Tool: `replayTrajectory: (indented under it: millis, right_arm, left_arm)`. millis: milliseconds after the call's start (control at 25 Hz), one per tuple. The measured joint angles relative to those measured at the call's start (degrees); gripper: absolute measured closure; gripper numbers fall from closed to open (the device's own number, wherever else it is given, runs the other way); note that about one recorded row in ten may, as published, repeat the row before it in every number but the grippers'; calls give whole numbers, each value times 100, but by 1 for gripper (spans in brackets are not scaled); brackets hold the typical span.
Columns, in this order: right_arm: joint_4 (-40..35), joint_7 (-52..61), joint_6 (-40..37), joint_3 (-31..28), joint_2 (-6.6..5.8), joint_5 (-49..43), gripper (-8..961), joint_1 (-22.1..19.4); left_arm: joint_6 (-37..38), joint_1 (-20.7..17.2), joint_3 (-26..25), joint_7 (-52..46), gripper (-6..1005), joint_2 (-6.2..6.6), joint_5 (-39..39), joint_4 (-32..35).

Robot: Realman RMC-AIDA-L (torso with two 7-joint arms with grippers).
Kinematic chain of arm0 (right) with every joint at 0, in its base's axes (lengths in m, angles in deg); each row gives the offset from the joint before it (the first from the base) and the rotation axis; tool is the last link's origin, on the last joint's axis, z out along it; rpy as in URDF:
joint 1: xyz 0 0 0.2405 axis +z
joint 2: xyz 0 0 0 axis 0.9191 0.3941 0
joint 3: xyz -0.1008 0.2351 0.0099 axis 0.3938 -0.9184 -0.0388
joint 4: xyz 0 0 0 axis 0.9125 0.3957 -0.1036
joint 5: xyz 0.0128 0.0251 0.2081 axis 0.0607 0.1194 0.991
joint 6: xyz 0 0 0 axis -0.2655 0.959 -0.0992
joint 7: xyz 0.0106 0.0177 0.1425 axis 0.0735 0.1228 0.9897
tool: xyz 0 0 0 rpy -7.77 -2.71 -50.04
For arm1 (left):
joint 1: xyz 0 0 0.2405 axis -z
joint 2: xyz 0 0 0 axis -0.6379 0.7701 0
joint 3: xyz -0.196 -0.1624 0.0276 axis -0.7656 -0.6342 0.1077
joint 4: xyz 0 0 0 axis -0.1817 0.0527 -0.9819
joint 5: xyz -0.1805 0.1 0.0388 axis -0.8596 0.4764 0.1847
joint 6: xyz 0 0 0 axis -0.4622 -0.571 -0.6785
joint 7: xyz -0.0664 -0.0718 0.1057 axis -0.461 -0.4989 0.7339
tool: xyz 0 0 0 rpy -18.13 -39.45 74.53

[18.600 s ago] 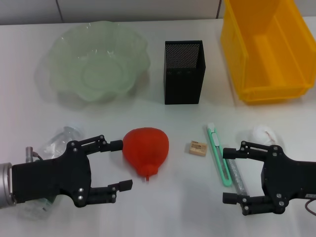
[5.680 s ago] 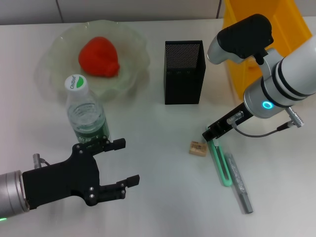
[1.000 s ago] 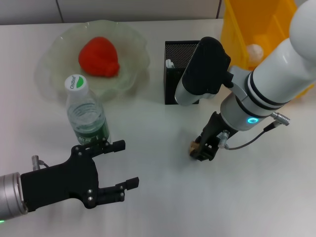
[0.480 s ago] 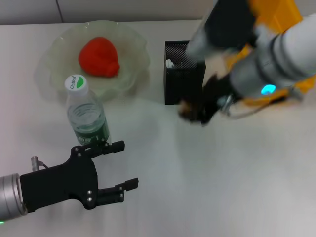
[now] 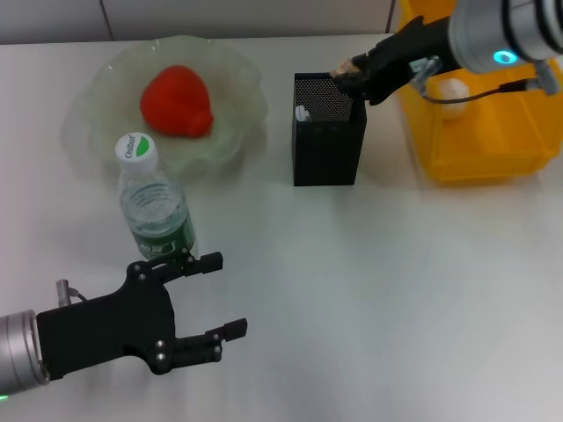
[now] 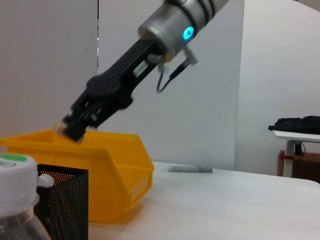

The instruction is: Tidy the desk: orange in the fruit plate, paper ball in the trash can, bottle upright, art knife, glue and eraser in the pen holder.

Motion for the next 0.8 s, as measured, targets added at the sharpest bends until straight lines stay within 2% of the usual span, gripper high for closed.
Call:
replayTrajectory:
  millis: [160,280,400,520,560,600,760,800]
  right_arm:
    - [1023,-44,200,-37,6,-4,605,541]
    - [1049,43,172,-43,7,-37,577,567]
    - [634,319,37,-56,12,-197,536,384]
    - [-21,628,-519,-194,3,-385,466,133]
    - [-491,795,-1047,-412,7,-547,442,-55]
    - [-491,795,-1047,-412,7,-547,419,-55]
    - [-1362,991,-1952,-1113,47,-1079,326,-643]
    - [-1362,991,-1952,-1113,47,-1079,299,-643]
  left_arm:
    - [-12,18,0,-6,185,-2,26,0]
    - [-11,22,0,-14,185,-2,27,0]
    - [-6,23,0,-16,185,2,28,0]
    - [-11,29,0,-19,185,4,43,0]
    - [-15,34,0,-25,185,5,49,0]
    - [-15,34,0,-25,185,5,49,0]
    - [-18,47,0,-11,184,8,49,0]
    - [-18,47,0,-11,184,8,49,0]
